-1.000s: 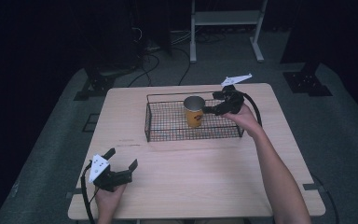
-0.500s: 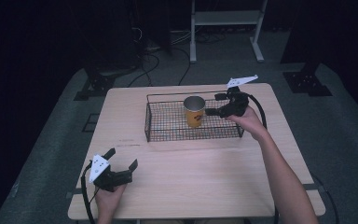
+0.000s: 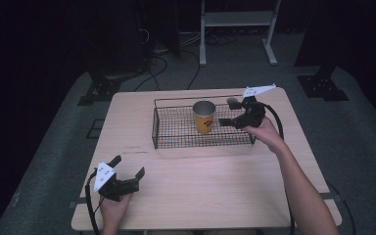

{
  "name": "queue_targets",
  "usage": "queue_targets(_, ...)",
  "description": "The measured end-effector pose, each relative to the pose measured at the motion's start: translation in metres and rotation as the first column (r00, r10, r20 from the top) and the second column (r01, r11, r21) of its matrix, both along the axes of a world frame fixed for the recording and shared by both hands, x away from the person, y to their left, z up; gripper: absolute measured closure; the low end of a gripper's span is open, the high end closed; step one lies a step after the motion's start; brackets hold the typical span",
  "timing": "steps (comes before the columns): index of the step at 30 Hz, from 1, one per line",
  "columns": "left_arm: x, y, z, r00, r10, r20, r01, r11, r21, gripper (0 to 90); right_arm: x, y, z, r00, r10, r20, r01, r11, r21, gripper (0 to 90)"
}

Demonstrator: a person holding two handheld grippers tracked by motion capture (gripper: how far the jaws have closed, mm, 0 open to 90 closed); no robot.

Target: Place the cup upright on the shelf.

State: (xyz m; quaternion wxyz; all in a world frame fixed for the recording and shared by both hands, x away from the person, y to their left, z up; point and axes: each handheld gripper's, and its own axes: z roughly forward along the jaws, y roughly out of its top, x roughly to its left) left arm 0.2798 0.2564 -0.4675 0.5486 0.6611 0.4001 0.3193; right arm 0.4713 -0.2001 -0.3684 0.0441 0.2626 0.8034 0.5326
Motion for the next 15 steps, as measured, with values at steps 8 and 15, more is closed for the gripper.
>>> queue_targets(8,0.0,0.0,0.0,1.0,0.0,0.0,0.0,1.0,0.0,0.0,-0.008,-0.002,-0.002,0.9999,0.013,-0.006,-0.013,1.0,0.0,0.0)
queue_targets(15,0.0,0.0,0.0,1.0,-0.001,0.0,0.001,1.0,0.003,0.0,-0.018,-0.003,-0.004,0.9997,0.02,0.011,-0.02,1.0,0.002,0.0)
